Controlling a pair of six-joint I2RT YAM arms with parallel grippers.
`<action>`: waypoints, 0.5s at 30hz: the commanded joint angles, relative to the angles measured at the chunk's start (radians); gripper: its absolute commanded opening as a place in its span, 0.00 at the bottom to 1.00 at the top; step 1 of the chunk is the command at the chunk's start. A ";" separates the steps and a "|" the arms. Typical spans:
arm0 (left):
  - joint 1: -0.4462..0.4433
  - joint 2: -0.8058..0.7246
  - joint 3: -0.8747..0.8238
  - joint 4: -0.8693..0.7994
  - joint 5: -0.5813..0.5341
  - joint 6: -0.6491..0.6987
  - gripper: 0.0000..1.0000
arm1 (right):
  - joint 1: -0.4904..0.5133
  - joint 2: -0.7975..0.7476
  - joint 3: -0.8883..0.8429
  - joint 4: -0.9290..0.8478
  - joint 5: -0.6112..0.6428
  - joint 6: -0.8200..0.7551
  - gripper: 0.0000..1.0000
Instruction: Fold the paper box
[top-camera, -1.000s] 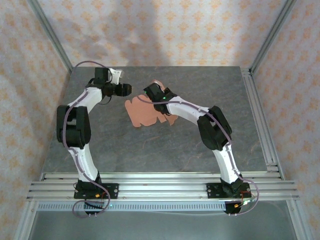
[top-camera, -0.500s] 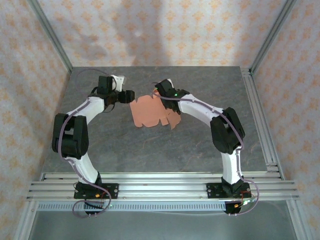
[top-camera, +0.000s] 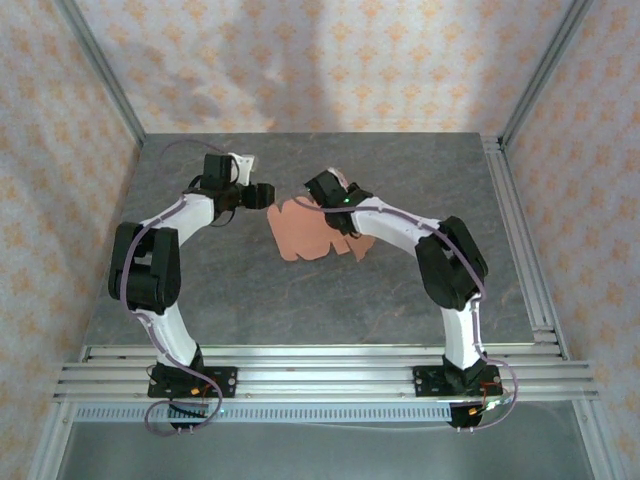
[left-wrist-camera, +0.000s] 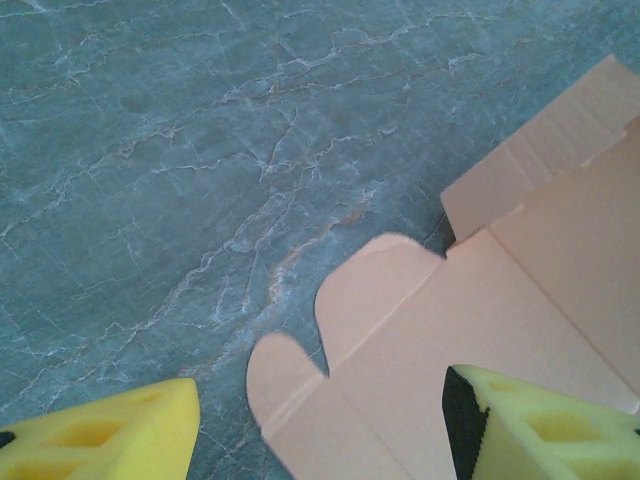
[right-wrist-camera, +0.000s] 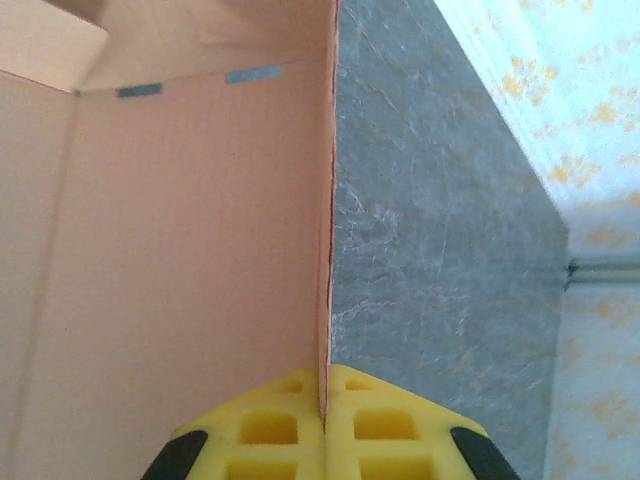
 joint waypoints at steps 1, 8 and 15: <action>-0.007 -0.014 -0.003 0.031 -0.048 -0.028 0.67 | 0.027 -0.020 -0.044 0.157 0.071 -0.239 0.00; 0.015 -0.018 -0.035 0.080 -0.068 -0.114 0.71 | 0.106 -0.021 -0.191 0.523 0.067 -0.570 0.00; 0.040 -0.041 -0.078 0.112 -0.052 -0.131 0.73 | 0.124 0.010 -0.251 0.786 0.080 -0.799 0.00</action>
